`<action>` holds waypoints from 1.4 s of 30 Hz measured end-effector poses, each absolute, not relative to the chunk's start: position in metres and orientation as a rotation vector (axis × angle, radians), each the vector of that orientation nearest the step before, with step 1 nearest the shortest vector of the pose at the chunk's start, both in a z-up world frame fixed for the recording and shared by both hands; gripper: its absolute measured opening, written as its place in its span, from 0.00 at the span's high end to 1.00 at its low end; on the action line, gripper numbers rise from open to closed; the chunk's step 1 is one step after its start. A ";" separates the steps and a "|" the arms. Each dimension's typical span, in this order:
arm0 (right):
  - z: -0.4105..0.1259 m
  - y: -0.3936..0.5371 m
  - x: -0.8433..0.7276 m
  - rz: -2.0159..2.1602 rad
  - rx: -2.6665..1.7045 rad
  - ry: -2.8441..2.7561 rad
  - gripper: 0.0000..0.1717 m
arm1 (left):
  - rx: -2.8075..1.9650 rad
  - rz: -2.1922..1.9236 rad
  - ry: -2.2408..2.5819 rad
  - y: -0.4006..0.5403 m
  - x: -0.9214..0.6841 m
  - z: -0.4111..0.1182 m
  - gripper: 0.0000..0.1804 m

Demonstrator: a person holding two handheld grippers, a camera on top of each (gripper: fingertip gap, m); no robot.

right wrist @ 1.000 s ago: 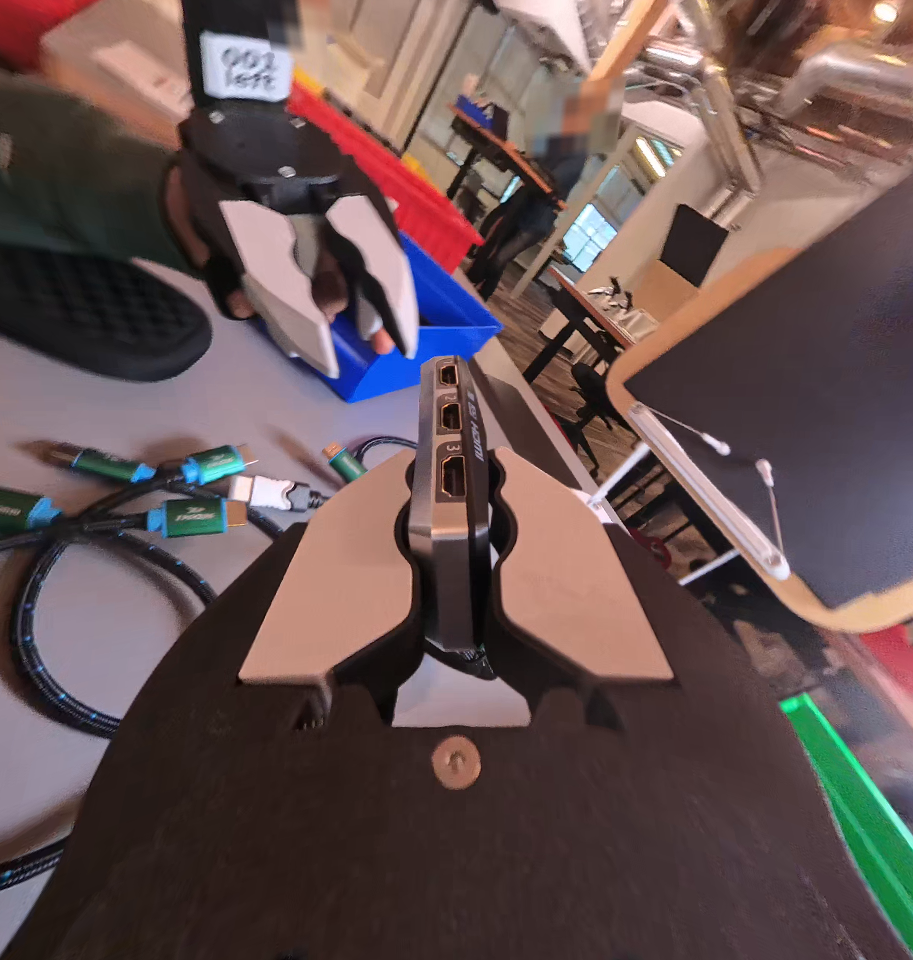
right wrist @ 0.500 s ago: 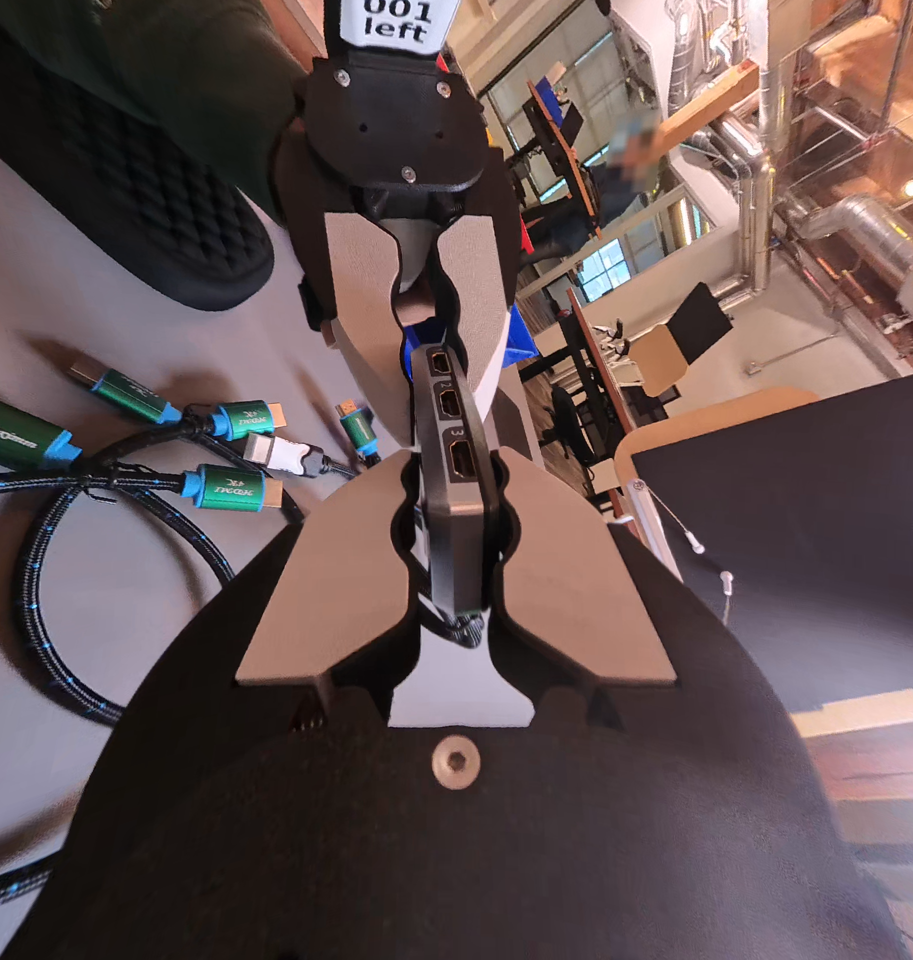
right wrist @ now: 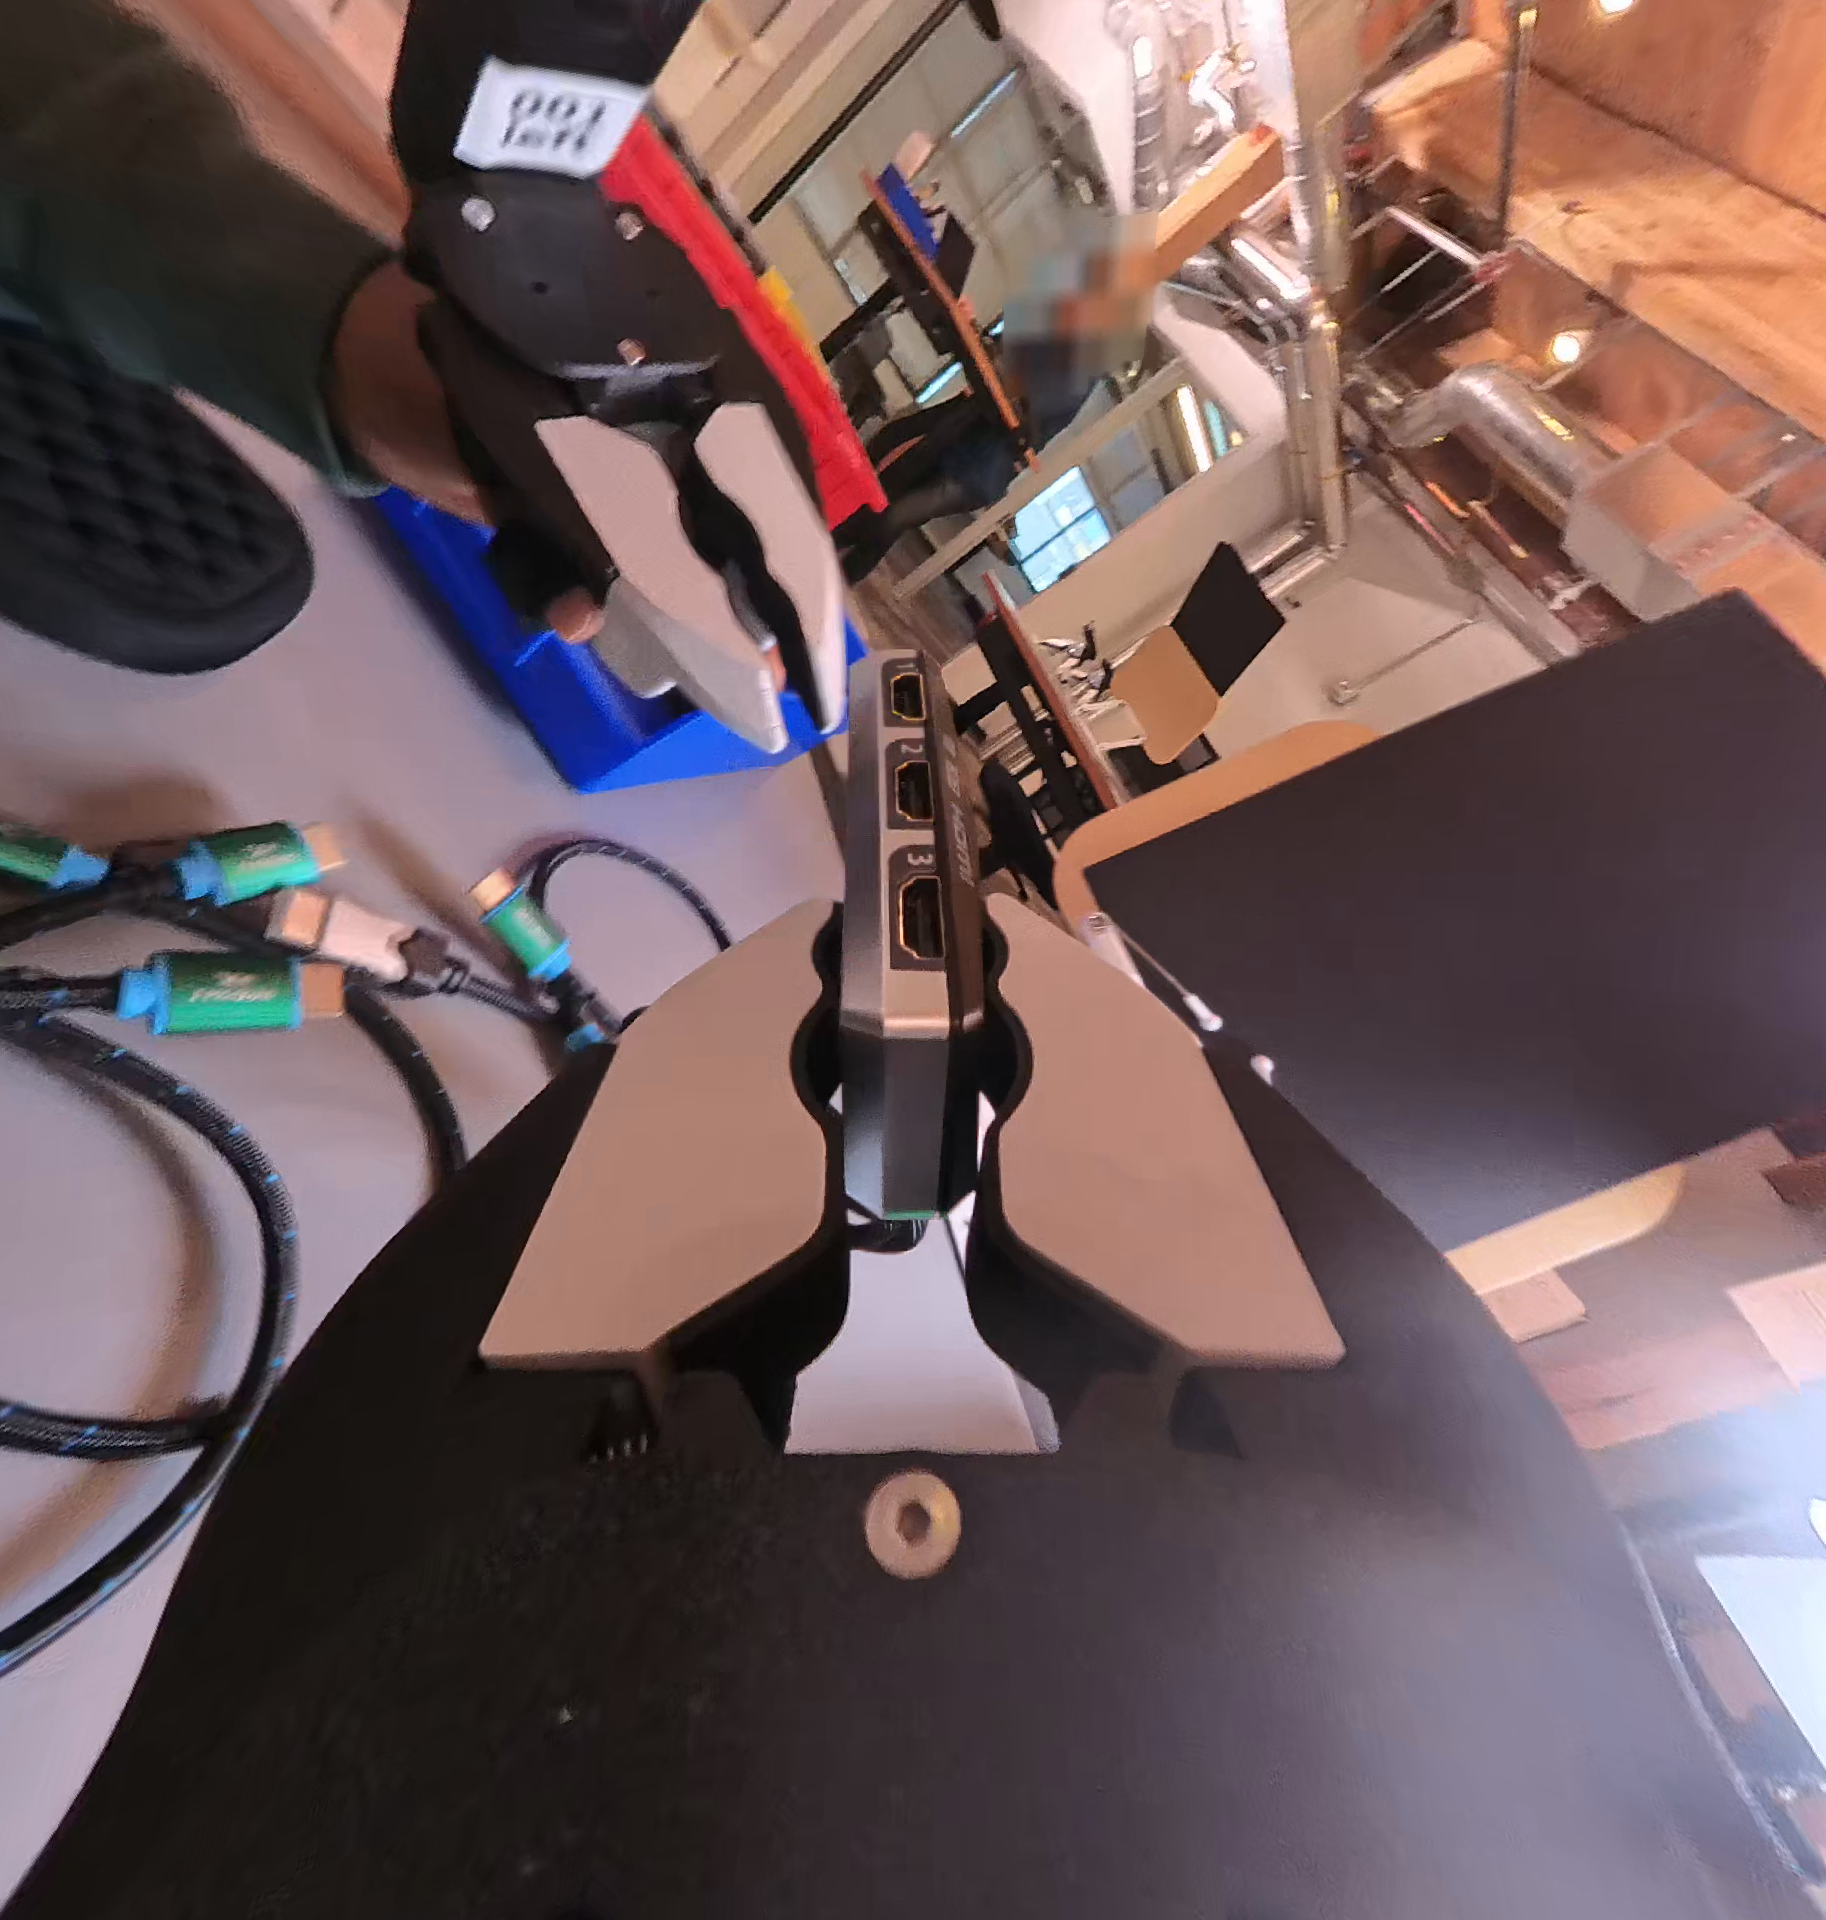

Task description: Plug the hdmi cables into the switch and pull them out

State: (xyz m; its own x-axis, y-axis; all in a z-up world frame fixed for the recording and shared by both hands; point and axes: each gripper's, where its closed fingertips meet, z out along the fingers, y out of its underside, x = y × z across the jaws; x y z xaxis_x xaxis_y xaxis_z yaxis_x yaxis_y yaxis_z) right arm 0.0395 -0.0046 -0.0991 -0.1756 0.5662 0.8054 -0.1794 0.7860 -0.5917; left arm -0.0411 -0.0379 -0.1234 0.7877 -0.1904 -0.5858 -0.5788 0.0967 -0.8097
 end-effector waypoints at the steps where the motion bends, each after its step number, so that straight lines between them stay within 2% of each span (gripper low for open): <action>1: -0.090 0.000 0.042 0.700 -0.323 -1.593 0.87 | -1.486 0.310 0.622 -0.037 -0.048 -0.122 0.94; 15: 0.041 0.011 0.032 0.541 -0.124 -1.578 0.87 | -1.737 0.261 0.686 -0.025 -0.049 -0.177 0.91; 22: 0.064 -0.010 0.030 0.431 0.002 -1.545 0.87 | -1.950 0.170 0.833 -0.013 -0.032 -0.237 0.81; 30: 0.091 -0.033 0.039 0.597 0.024 -1.458 0.87 | -1.998 0.200 0.925 0.035 -0.023 -0.266 0.72; 31: 0.094 -0.034 0.040 0.619 0.020 -1.449 0.87 | -2.007 0.257 0.952 0.040 -0.027 -0.271 0.75; 32: 0.098 -0.032 0.041 0.628 0.016 -1.437 0.87 | -2.012 0.278 0.991 0.040 -0.029 -0.274 0.84; 33: 0.101 -0.029 0.041 0.620 0.009 -1.424 0.87 | -2.026 0.283 1.060 0.036 -0.029 -0.278 0.97; 42: 0.110 0.038 0.040 0.411 -0.111 -1.339 0.87 | -2.178 0.203 1.073 -0.036 -0.037 -0.249 0.99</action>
State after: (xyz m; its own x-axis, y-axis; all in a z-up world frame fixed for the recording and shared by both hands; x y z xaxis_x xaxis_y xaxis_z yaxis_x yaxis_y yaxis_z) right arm 0.0397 0.0378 0.1095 0.1705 0.3518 0.9204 -0.2259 0.9232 -0.3110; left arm -0.0370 -0.0362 -0.2490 0.6460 -0.6394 -0.4169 -0.7476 -0.4196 -0.5148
